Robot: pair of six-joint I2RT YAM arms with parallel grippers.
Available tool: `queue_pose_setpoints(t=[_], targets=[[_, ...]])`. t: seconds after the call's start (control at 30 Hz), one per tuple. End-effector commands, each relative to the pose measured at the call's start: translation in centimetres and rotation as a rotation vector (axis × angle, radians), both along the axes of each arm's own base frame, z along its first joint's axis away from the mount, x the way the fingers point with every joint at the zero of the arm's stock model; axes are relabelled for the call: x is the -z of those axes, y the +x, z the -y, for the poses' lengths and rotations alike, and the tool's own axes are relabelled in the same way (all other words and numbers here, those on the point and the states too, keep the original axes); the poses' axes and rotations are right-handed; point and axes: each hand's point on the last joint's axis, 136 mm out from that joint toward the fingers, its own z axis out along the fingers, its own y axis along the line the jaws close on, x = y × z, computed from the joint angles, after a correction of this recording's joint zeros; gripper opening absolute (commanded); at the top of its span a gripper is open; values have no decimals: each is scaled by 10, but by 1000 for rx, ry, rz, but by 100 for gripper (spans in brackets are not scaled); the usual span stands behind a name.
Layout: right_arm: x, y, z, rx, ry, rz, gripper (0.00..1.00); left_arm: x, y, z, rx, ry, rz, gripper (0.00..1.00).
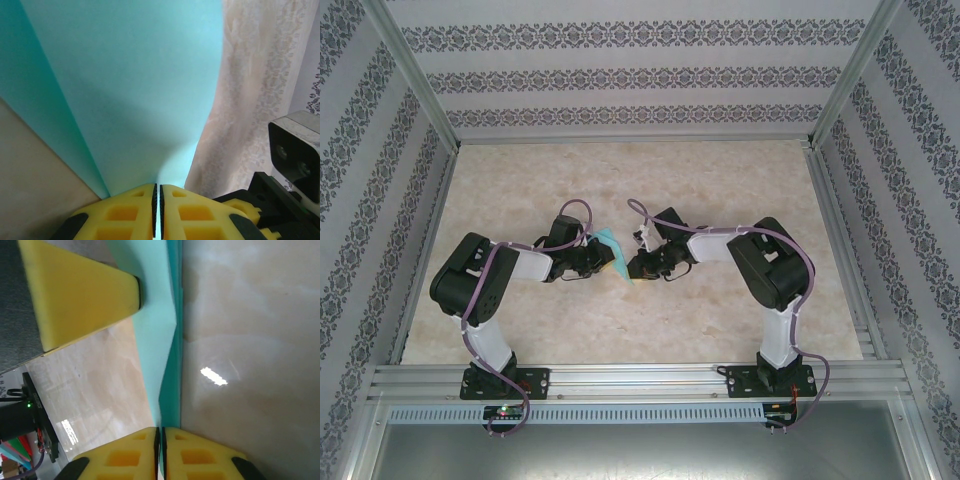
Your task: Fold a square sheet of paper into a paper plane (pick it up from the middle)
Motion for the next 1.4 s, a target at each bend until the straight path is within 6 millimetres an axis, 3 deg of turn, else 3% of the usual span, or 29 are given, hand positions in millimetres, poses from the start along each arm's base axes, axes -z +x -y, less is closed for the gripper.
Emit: queue_pose_setpoints(t=[0.0,0.17,0.33,0.63,1.03,1.37], targets=[[-16,6,5,8,-39,74,19,26,-15,-8,-12,59,-84,15],[-37,12,8,25,-62,157,21,27,-15,-8,-11,62,-85,15],[-43,10,-10,-11,-48,180,16,27,-15,-8,-13,62,-85,14],[-23,14,-29,-38,-70,143,5,27,-16,-8,-13,64,-88,14],[4,9,-21,-43,-129,91,4,29,-17,-10,-11,84,-101,12],[10,-2,-12,-50,-130,47,4,36,-21,-20,-32,138,-132,9]])
